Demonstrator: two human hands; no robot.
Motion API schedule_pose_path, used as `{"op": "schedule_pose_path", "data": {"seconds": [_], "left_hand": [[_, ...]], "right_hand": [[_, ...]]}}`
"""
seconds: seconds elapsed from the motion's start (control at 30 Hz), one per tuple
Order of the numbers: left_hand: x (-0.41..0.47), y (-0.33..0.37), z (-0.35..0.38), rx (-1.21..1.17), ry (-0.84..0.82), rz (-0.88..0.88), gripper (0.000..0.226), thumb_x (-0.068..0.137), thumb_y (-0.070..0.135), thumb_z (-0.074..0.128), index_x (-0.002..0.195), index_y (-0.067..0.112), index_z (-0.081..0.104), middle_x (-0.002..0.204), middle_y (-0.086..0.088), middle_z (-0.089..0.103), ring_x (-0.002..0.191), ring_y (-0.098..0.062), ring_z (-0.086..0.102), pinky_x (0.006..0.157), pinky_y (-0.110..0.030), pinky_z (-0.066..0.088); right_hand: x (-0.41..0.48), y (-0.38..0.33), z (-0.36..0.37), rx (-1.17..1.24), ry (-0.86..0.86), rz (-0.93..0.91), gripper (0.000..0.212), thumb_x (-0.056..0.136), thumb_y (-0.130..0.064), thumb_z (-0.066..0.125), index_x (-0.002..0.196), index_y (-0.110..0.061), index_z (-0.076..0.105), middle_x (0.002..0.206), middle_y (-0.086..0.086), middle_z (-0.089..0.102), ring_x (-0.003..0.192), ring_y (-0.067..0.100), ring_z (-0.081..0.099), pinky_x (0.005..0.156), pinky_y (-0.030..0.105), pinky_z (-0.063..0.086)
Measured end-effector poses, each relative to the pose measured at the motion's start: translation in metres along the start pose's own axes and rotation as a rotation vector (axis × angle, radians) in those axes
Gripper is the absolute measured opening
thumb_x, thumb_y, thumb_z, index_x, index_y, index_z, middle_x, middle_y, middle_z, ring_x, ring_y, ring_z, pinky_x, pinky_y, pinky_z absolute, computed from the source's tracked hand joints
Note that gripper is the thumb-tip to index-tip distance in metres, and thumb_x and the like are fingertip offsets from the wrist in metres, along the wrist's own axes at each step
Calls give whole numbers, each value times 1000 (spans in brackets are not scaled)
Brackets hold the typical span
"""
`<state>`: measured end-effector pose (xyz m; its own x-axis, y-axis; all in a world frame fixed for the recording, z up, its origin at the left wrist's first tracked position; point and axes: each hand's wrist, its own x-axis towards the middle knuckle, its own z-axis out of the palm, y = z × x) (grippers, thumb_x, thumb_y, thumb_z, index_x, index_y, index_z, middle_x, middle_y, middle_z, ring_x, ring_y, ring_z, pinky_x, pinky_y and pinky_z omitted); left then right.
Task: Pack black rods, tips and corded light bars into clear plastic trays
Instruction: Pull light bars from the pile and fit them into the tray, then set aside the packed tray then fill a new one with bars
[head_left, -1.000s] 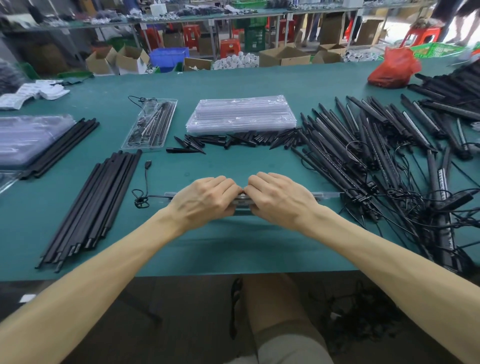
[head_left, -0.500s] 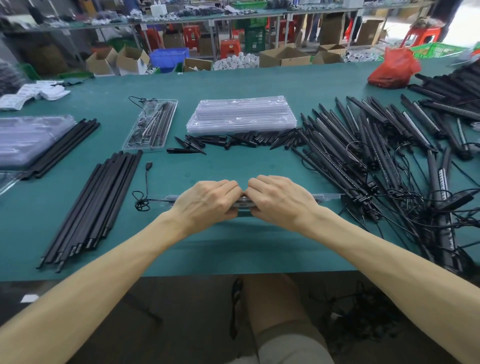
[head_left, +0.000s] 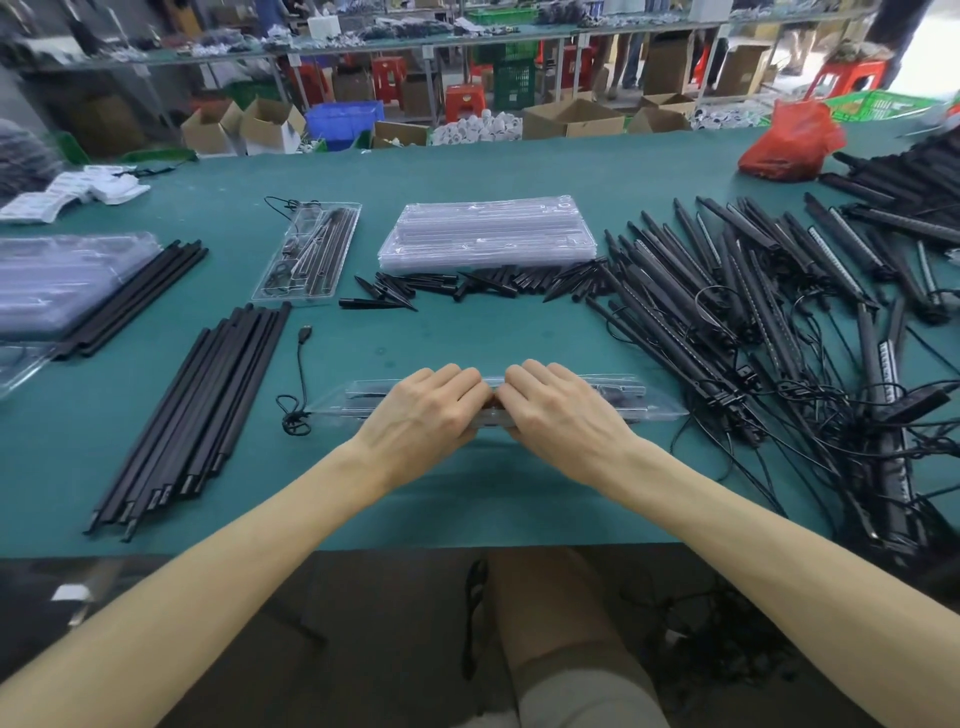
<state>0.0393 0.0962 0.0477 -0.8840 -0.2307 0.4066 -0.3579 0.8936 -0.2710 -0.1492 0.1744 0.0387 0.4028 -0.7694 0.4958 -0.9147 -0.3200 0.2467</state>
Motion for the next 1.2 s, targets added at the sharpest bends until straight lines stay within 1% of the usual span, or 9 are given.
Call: {"op": "schedule_pose_path", "data": {"seconds": [0.13,0.23,0.33,0.53,0.67,0.77,0.87,1.03,1.2], "left_hand": [[-8,0,5,1,-61,-76,34,75,16,80,103,8,64,95,-6,60,84,-26,58,69,-39,51],[-18,-4,9,18,-128,-125,50,72,12,82,117,6,62,111,-10,62,97,-29,61,76,-40,51],[-30,-8,14,39,-186,-187,66,76,13,82,136,3,56,134,-14,59,118,-31,60,86,-43,52],[-38,-16,18,-18,-173,-172,65,81,6,76,142,7,55,146,-9,55,133,-28,55,101,-45,48],[-37,-22,15,-100,-80,-104,65,82,6,78,142,9,55,148,-6,54,135,-24,53,107,-46,45],[-37,-28,11,-66,30,-41,53,91,10,72,141,10,57,148,-4,53,136,-23,52,108,-48,43],[-35,-37,5,-52,150,-38,45,97,10,66,141,12,58,151,-1,50,139,-22,49,107,-51,42],[-32,-55,2,-61,210,-67,38,101,12,53,138,11,59,149,-1,53,139,-21,49,109,-51,40],[-26,-59,18,-88,175,-412,52,96,10,52,146,0,45,152,-12,46,140,-27,44,114,-49,36]], "right_hand": [[-8,2,-5,128,-144,33,43,86,-45,73,102,-7,64,95,5,57,86,24,55,76,37,50],[-17,11,-14,273,-203,164,61,91,-63,50,116,-8,63,106,4,59,97,22,54,86,35,47],[-33,25,-17,463,-209,478,63,94,-63,38,123,-12,61,117,0,57,110,18,50,95,32,42],[-60,52,-1,606,-323,963,64,97,-51,54,143,-7,46,138,14,50,131,27,44,109,41,38],[-65,61,3,758,-274,1014,49,93,-53,60,120,-13,68,117,7,70,105,21,65,93,33,48],[-64,67,-13,1216,-413,1097,57,85,-66,64,98,-12,76,100,23,73,80,29,66,75,34,49],[-64,65,-31,1579,-626,911,57,85,-65,68,99,-10,75,93,18,73,67,21,60,53,23,48],[-61,46,-43,1928,-690,773,43,96,-42,66,107,-1,62,95,17,66,63,18,64,42,19,42],[-43,21,-45,1898,-541,817,47,95,-38,69,119,0,53,118,21,70,51,14,57,34,14,32]]}}
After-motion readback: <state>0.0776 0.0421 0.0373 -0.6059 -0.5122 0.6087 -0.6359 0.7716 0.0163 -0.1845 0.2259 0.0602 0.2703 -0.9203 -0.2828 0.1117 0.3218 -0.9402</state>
